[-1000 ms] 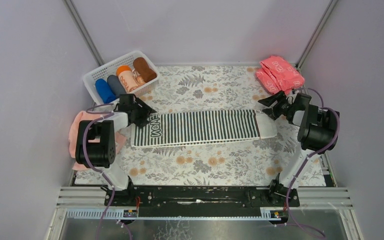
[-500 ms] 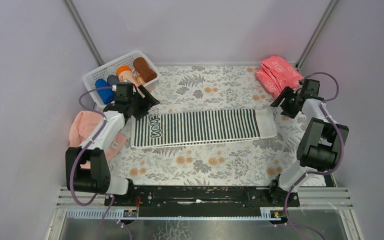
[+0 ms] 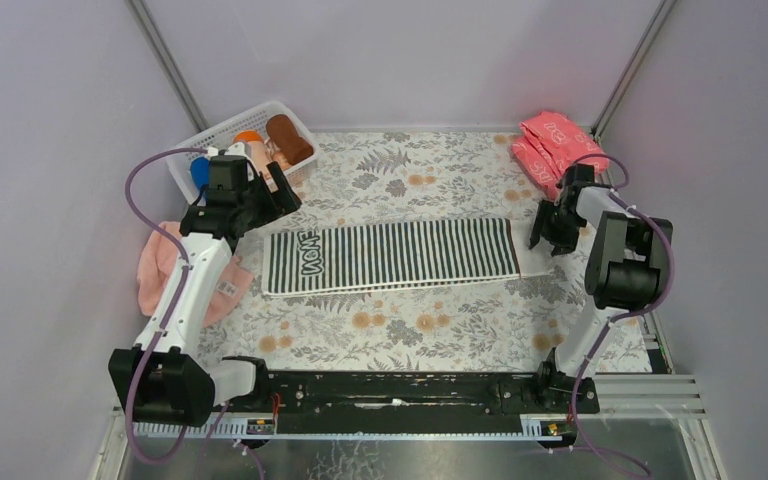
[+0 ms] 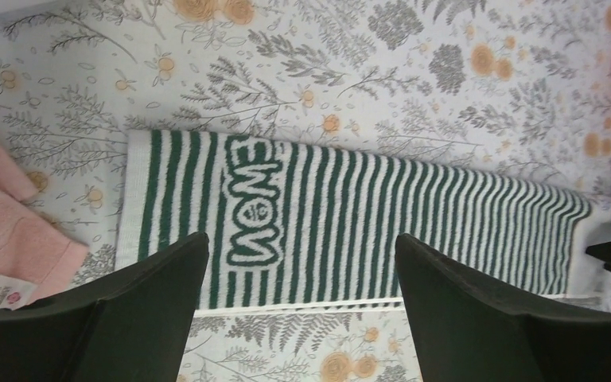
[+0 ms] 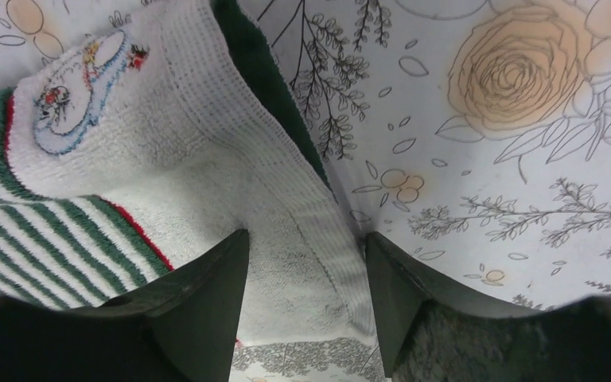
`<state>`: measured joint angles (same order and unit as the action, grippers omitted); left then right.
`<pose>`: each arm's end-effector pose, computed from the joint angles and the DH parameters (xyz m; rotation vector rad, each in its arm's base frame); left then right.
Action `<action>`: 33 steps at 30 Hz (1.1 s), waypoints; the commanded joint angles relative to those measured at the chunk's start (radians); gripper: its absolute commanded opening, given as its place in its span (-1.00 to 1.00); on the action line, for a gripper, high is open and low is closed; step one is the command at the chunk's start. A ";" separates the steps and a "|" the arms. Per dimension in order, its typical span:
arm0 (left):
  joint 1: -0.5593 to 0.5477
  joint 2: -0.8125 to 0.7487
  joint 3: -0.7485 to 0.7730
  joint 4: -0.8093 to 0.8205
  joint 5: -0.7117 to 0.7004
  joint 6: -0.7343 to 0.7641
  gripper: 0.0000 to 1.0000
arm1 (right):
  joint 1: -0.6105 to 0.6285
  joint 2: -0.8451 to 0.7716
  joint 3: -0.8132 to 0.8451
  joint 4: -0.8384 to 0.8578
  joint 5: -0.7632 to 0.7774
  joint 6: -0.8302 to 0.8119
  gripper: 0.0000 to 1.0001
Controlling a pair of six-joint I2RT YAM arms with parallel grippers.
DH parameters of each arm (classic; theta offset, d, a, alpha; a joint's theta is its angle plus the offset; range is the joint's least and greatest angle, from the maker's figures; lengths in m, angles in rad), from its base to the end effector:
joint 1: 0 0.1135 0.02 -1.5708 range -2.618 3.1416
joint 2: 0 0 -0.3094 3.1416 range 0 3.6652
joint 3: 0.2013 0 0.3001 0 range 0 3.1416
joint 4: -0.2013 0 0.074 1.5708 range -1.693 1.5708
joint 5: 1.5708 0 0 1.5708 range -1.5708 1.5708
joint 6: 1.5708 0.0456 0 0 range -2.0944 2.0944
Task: Roll the towels
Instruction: Fold the towel at the center of the board.
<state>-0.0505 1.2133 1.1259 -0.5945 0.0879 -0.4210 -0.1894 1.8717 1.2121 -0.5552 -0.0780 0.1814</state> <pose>0.3020 -0.0193 0.3622 -0.3718 2.2428 -0.3500 0.4156 -0.0761 0.1643 0.4939 2.7393 0.1066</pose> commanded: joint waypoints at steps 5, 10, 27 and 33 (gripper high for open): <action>0.020 -0.018 -0.043 -0.017 -0.041 0.077 0.74 | 0.080 0.124 -0.005 -0.103 0.075 -0.049 0.24; 0.026 -0.033 -0.056 -0.011 -0.051 0.077 0.74 | 0.111 0.197 -0.020 -0.145 0.137 -0.046 -0.03; 0.036 -0.055 -0.078 -0.004 -0.066 0.077 0.74 | 0.045 0.033 0.300 -0.301 0.710 0.058 -1.00; 0.042 -0.059 -0.087 -0.001 -0.059 0.076 0.75 | 0.019 -0.012 0.396 -0.320 0.838 0.059 -1.00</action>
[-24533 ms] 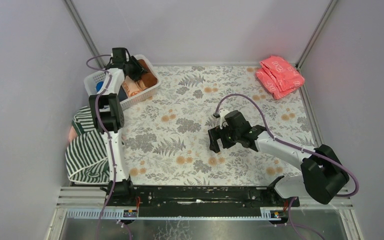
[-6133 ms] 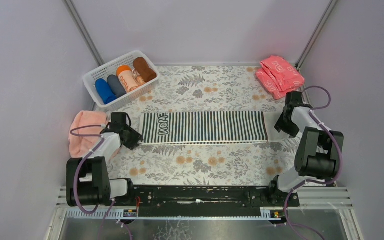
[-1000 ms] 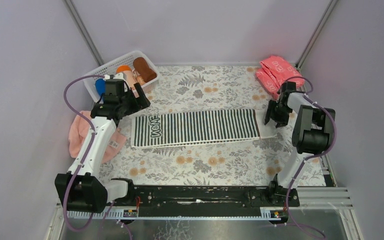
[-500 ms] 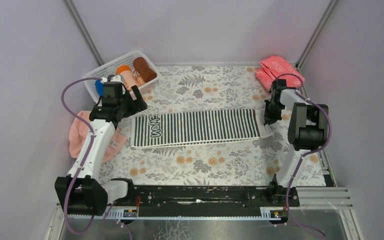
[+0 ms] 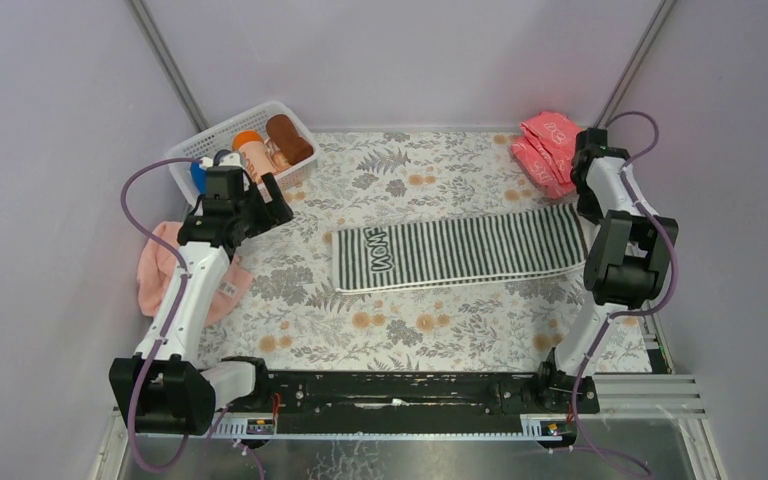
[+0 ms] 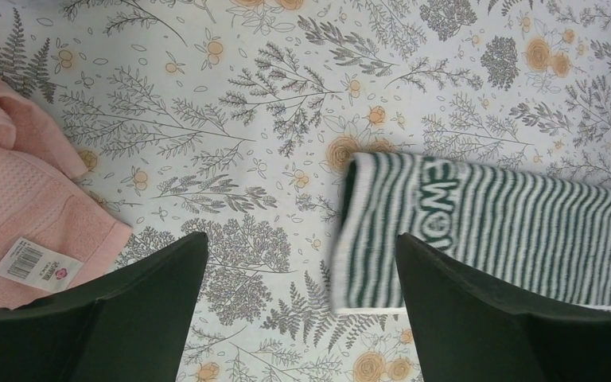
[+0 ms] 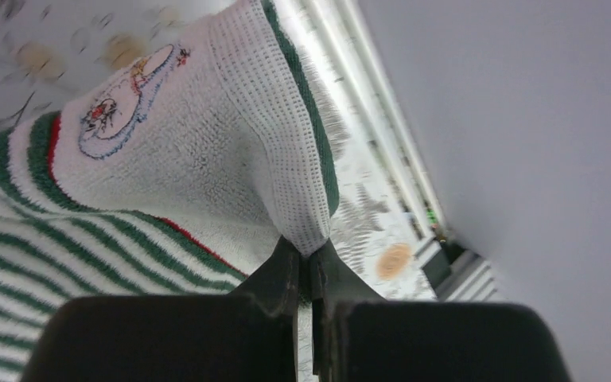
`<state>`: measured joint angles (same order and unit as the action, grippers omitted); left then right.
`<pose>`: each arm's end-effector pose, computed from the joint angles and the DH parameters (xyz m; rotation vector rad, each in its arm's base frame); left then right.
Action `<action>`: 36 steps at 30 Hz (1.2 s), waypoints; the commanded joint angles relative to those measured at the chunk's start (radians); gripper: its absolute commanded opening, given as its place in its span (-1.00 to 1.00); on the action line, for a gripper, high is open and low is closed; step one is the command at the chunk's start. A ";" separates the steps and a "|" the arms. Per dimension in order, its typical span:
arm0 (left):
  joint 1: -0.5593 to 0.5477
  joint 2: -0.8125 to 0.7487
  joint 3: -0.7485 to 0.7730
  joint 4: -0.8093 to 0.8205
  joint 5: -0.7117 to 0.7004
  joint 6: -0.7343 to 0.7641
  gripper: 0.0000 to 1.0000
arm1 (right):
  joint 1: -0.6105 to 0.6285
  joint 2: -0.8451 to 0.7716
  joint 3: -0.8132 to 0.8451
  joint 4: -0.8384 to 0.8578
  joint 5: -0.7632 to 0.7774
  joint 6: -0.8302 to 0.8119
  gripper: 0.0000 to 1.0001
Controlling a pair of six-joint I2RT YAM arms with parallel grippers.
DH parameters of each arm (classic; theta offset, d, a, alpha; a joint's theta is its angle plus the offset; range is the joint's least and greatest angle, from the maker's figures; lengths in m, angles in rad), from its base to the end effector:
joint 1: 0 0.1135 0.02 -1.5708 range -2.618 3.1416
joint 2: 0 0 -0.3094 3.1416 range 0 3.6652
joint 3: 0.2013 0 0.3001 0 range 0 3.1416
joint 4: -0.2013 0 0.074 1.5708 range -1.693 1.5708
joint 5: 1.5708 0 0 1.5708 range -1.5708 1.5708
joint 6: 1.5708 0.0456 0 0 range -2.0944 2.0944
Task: Roll the towels
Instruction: Fold the towel at the center of the board.
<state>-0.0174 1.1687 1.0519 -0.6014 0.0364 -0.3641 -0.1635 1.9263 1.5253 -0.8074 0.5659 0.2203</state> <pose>0.2879 -0.0067 0.3449 -0.3780 2.2688 -0.2391 0.4516 -0.0993 0.2388 0.6483 2.5918 -0.7615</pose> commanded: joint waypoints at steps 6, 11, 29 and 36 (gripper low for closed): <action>0.019 -0.010 -0.015 0.006 -0.006 0.020 0.76 | 0.116 -0.118 0.073 -0.112 -0.066 0.023 -1.00; 0.021 0.002 -0.017 0.006 0.002 0.018 0.76 | 0.237 -0.206 -0.054 -0.034 -0.433 0.088 -1.00; 0.021 0.038 -0.029 0.022 0.123 0.022 0.76 | 0.659 -0.102 0.119 0.067 -0.659 0.355 -0.99; 0.022 0.045 -0.030 0.022 0.134 0.023 0.76 | 0.770 -0.033 0.187 0.109 -0.639 0.429 -0.97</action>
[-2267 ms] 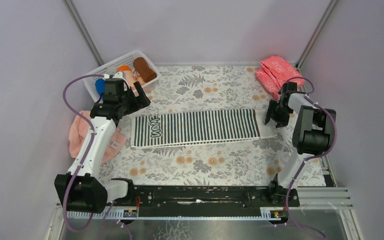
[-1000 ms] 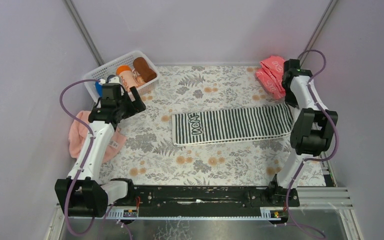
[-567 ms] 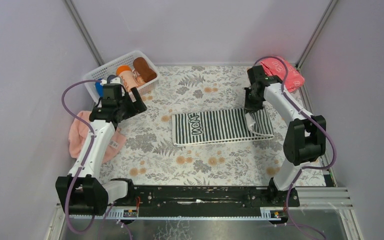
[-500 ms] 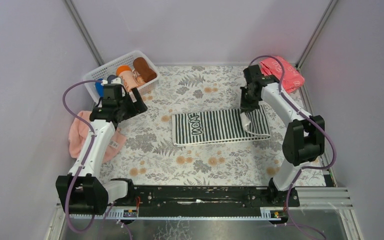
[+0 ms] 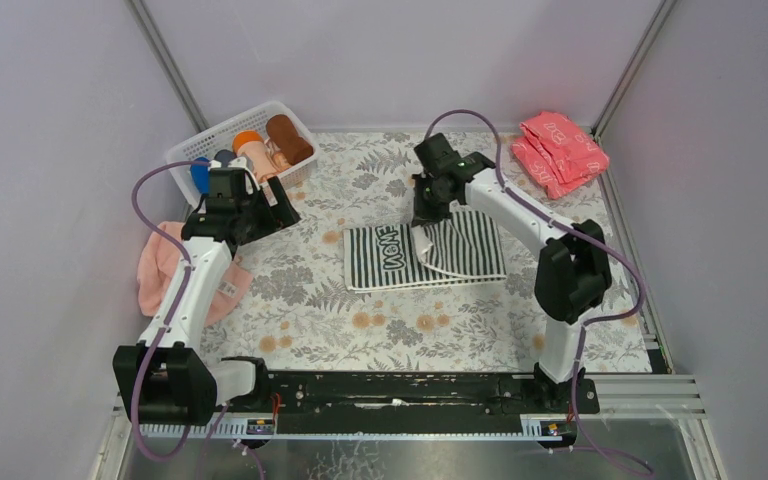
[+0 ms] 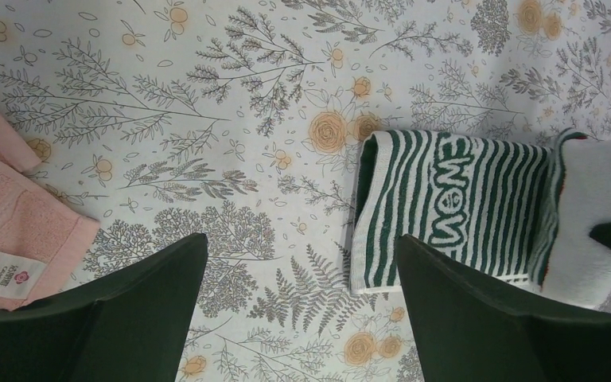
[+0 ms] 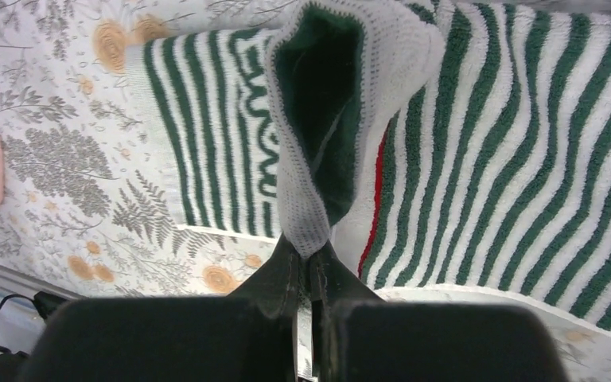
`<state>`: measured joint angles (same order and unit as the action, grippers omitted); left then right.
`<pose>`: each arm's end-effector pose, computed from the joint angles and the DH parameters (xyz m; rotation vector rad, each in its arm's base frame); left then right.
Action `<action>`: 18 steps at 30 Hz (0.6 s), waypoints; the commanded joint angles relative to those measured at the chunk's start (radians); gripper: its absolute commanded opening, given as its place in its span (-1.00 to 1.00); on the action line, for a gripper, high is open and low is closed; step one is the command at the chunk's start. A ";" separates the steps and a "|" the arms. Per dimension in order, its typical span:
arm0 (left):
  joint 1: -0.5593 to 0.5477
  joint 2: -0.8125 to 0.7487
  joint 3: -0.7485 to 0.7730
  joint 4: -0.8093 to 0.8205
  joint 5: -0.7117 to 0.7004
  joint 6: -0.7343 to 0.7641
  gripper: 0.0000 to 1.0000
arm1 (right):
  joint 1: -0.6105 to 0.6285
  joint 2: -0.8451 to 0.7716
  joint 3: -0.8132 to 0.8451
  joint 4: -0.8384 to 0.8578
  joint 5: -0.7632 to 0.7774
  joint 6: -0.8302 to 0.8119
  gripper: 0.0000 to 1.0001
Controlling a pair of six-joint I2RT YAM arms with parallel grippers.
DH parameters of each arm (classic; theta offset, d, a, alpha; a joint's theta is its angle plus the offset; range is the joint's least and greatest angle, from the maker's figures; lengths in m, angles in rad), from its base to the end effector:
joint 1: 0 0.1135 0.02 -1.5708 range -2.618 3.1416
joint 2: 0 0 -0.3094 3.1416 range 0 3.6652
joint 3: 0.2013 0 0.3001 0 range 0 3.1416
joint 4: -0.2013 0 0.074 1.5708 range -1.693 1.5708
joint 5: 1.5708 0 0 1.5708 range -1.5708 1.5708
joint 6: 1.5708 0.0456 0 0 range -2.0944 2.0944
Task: Roll the towels
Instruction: Fold the towel at the center of the board.
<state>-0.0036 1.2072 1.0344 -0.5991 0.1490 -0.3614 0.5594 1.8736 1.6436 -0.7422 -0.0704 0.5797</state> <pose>0.2953 -0.0078 0.3282 -0.3465 2.3339 -0.3538 0.4048 0.2572 0.3015 -0.0019 2.6274 0.5151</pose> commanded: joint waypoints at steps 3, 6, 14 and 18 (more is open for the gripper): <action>0.007 0.008 -0.015 0.019 0.024 0.021 0.76 | 0.083 0.064 0.106 0.041 -0.008 0.082 -0.96; 0.008 0.010 -0.015 0.019 0.024 0.021 0.76 | 0.117 0.100 0.133 0.034 -0.001 0.090 -0.94; 0.008 0.018 -0.014 0.019 0.035 0.024 0.76 | 0.176 0.177 0.191 0.021 0.012 0.097 -0.92; 0.007 0.019 -0.014 0.019 0.039 0.022 0.76 | 0.196 0.203 0.200 0.011 0.005 0.093 -0.90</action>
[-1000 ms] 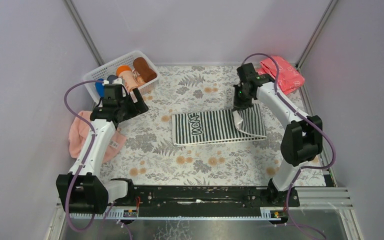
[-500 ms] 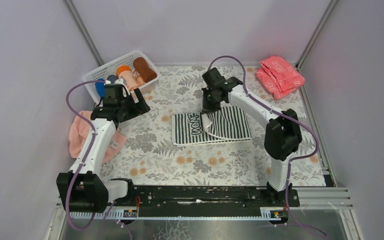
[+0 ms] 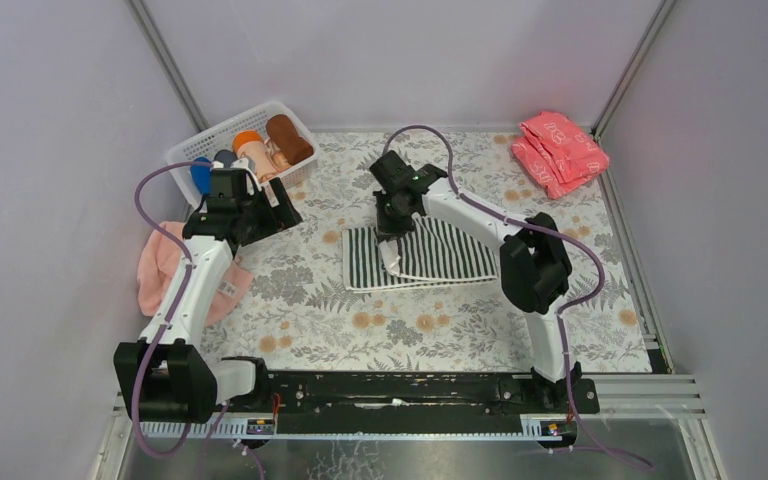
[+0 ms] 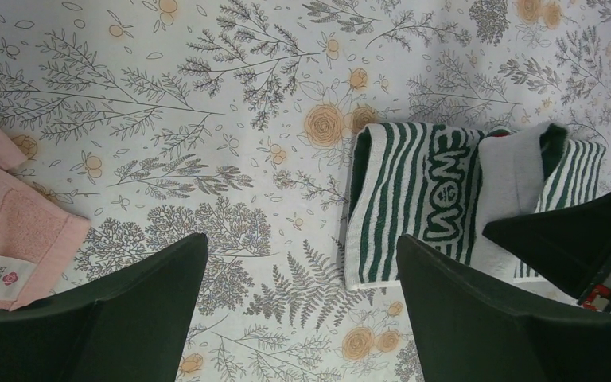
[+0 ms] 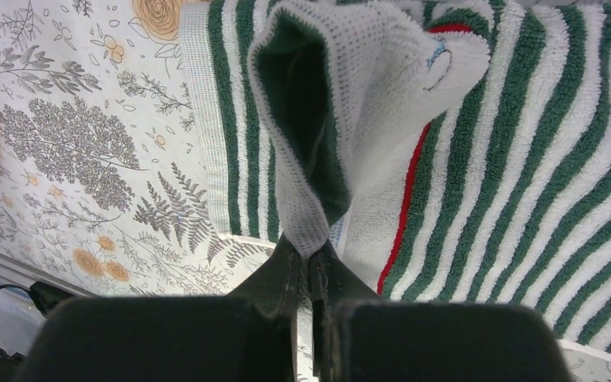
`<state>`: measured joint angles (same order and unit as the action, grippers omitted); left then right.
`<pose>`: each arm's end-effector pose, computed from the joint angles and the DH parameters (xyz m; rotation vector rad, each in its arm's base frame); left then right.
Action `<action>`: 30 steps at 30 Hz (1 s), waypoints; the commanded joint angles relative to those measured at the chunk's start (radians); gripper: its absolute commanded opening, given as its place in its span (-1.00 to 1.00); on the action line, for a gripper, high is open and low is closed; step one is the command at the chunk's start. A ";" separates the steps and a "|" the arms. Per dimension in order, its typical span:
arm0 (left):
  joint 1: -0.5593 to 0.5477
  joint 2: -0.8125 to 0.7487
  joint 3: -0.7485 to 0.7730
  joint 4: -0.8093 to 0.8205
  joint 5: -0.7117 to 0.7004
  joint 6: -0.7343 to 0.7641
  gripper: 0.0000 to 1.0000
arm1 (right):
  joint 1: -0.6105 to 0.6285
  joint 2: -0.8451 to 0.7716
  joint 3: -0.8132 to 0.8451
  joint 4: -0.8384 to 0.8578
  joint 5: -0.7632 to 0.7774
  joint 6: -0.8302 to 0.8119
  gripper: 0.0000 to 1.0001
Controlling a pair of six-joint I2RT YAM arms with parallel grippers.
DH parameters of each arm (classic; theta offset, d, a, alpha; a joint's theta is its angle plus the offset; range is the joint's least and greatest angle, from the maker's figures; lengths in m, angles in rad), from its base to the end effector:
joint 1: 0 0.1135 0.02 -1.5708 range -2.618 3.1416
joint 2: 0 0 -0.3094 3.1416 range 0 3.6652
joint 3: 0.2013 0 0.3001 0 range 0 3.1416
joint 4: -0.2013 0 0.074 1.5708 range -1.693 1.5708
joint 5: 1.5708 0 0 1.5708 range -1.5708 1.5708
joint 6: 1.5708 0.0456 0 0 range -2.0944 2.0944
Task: Roll the towels
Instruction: Fold the towel at the center of the board.
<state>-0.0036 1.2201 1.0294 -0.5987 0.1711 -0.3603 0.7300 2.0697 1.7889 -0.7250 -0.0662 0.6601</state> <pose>0.2975 -0.0088 0.3228 -0.3389 2.3534 -0.3775 0.3938 0.3565 0.2604 -0.1199 2.6898 0.5689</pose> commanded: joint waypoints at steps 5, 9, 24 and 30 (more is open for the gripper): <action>0.007 0.008 -0.009 0.019 0.019 0.021 0.76 | 0.036 0.038 0.050 0.000 -0.013 0.013 -0.87; 0.008 0.012 -0.011 0.019 0.020 0.021 0.76 | 0.042 0.062 0.050 0.013 -0.021 0.018 -0.86; 0.008 0.022 -0.013 0.019 0.031 0.024 0.76 | 0.052 -0.034 0.066 -0.029 0.039 0.018 -0.80; 0.008 0.024 -0.013 0.019 0.026 0.024 0.76 | 0.068 -0.038 0.061 -0.020 0.037 0.023 -0.80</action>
<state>-0.0036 1.2407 1.0290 -0.5987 0.1841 -0.3603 0.7715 2.0949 1.8034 -0.7422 -0.0418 0.6674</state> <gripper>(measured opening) 0.881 0.103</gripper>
